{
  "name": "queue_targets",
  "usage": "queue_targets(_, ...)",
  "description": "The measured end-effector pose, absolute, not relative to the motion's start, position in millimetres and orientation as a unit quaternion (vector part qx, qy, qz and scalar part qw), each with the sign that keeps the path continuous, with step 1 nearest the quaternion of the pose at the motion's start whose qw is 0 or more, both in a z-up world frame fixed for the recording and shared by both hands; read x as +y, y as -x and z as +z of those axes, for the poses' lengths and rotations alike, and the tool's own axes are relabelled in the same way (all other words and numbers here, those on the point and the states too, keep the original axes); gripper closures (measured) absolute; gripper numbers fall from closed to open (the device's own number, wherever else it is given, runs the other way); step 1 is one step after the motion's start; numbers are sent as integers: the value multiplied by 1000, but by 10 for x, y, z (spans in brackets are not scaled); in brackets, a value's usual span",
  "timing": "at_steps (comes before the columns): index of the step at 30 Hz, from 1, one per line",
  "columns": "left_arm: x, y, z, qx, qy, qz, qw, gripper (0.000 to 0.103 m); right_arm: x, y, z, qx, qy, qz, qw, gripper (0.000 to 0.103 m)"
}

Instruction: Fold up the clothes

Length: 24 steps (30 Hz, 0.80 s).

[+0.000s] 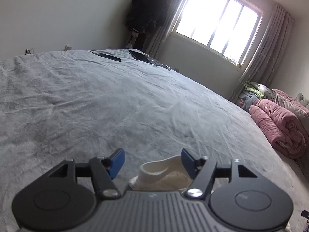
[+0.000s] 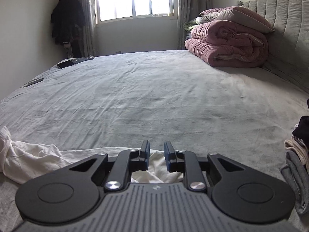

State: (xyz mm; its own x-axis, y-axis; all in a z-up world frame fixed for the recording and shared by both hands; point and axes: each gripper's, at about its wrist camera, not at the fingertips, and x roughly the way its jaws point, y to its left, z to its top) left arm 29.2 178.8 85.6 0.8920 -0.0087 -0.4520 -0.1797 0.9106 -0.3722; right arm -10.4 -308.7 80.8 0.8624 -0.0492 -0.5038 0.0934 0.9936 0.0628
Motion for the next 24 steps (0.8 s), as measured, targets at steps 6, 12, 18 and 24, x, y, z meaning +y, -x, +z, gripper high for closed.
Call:
queue_targets(6,1772,-188,840,244,207,6,947,29,-3100,148,726,313,-46,16,948,59)
queue_targets(12,1459,-357,598,339,154,-43,927,20,-3153,216,667,365,-16,53,929,46)
queue_targets(18,1390,-488,352,392,155,-17,906,18,-3235,232,485,404,-1,80,911,45)
queue_targets(24,1352,-452,409,363,155,-25,918,97,-3319,227,318,430,-5,110,896,63)
